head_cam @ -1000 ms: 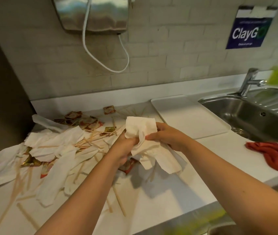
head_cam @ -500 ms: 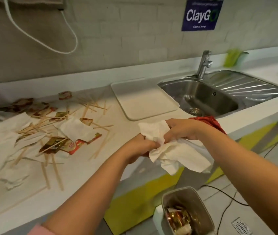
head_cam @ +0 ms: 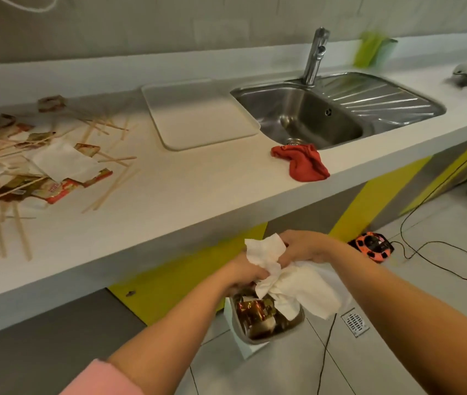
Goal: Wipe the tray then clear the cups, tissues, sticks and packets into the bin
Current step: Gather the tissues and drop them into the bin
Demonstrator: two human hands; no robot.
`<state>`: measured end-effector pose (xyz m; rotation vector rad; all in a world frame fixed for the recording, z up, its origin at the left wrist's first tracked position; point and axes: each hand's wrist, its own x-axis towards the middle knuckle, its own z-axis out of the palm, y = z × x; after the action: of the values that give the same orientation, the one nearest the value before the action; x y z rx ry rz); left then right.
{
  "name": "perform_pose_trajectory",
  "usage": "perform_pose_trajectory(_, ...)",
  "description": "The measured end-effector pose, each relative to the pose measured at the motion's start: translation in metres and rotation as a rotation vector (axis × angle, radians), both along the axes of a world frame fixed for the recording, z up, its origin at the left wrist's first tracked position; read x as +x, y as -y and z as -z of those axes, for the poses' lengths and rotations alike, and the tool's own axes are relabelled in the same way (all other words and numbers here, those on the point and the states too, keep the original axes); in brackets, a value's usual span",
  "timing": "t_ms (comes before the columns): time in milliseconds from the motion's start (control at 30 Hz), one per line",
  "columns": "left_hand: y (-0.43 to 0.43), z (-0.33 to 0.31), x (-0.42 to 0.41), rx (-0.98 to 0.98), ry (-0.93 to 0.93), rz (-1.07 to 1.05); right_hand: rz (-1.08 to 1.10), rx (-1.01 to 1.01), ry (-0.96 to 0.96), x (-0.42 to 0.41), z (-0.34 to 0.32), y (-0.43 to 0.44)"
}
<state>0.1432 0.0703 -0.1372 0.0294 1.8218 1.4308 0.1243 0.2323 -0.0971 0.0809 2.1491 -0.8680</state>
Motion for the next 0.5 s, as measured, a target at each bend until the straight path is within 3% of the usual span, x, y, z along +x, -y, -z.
perform_pose_trajectory(133,-0.010,0.038,0.016,-0.055,0.126,-0.215,0.137,0.046,-0.059,0.011,0.059,-0.005)
perform_pose_trajectory(367,-0.004,0.074,0.029,-0.287,0.177,-0.061,0.256,0.393,-0.036,0.021,0.129,-0.010)
perform_pose_trajectory(500,-0.002,0.084,0.029,-0.288,0.161,-0.070,0.385,0.381,-0.024,0.021,0.151,-0.008)
